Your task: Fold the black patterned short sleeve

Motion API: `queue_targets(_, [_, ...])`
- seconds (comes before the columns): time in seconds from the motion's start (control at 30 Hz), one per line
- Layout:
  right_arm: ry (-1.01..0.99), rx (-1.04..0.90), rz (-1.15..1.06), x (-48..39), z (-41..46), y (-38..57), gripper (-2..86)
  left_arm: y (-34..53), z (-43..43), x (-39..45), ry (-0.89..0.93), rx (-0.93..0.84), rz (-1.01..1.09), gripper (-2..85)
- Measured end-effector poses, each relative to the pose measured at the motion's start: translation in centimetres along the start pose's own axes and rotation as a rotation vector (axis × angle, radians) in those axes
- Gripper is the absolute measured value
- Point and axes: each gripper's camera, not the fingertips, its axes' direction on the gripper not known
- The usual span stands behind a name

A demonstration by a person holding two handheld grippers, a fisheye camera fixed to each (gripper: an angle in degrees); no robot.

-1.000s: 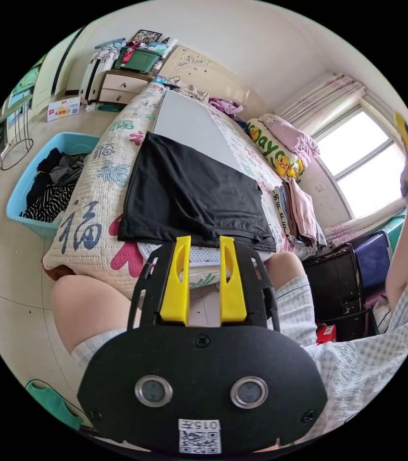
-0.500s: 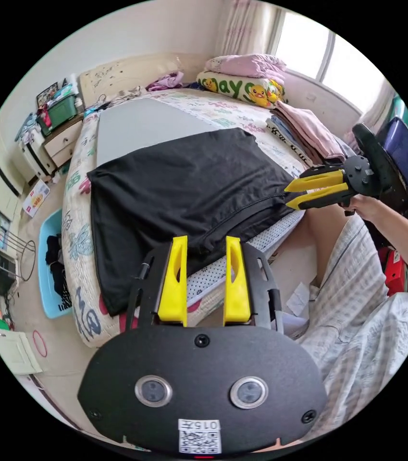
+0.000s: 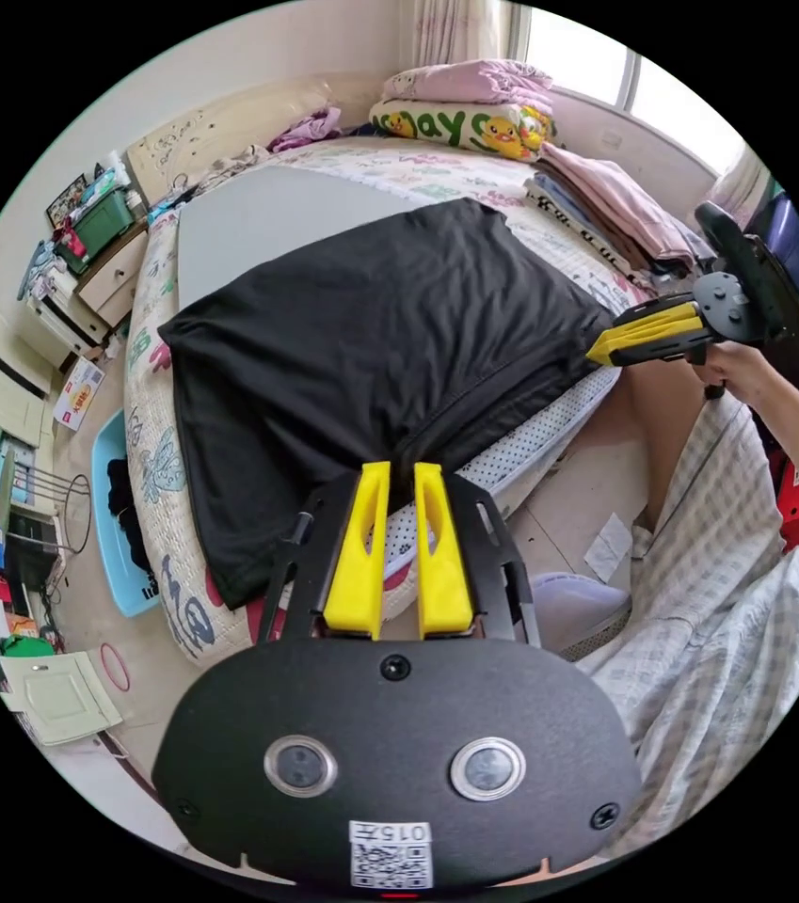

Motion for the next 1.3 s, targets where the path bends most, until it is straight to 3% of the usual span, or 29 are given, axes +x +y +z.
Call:
queue_targets(0.17, [-0.066, 0.052, 0.11, 0.0, 2.0, 1.3, 1.6, -2.6, 1.2, -0.8, 0.053, -0.047, -0.03, 7.2])
queue_targets(0.3, [-0.154, 0.22, 0.439, 3.8, 2.6, 6.7, 6.9, -6.5, 0.0, -2.3, 0.127, -0.018, -0.028, 8.4])
queue_targets(0.43, [-0.295, 0.271, 0.683, 6.9, 6.7, 11.3, 11.6, -16.4, -0.4, -3.6, 0.224, 0.081, 0.009, 10.9])
queue_targets(0.67, [-0.478, 0.285, 0.737, 6.8, 12.6, 12.3, 8.6, -38.2, 7.1, -1.5, 0.366, 0.07, -0.007, 12.1])
queue_targets(0.77, [-0.567, 0.313, 0.74, 6.4, 14.9, 12.4, 7.0, -44.6, 11.7, 0.0, 0.288, -0.04, -0.031, 12.9])
queue_targets(1.0, [-0.613, 0.347, 0.715, 5.4, 17.2, 12.0, 4.5, -50.6, 18.4, 2.0, 0.152, -0.185, -0.005, 11.3])
queue_targets(1.1, [-0.565, 0.345, 0.702, 4.2, 16.8, 11.3, 2.9, -51.2, 20.3, 1.1, 0.148, -0.248, -0.017, 4.4])
queue_targets(1.3, [-0.53, 0.429, 0.727, 3.2, 12.7, 11.4, 1.0, -50.9, 16.8, -2.1, 0.3, -0.08, -0.036, 0.1])
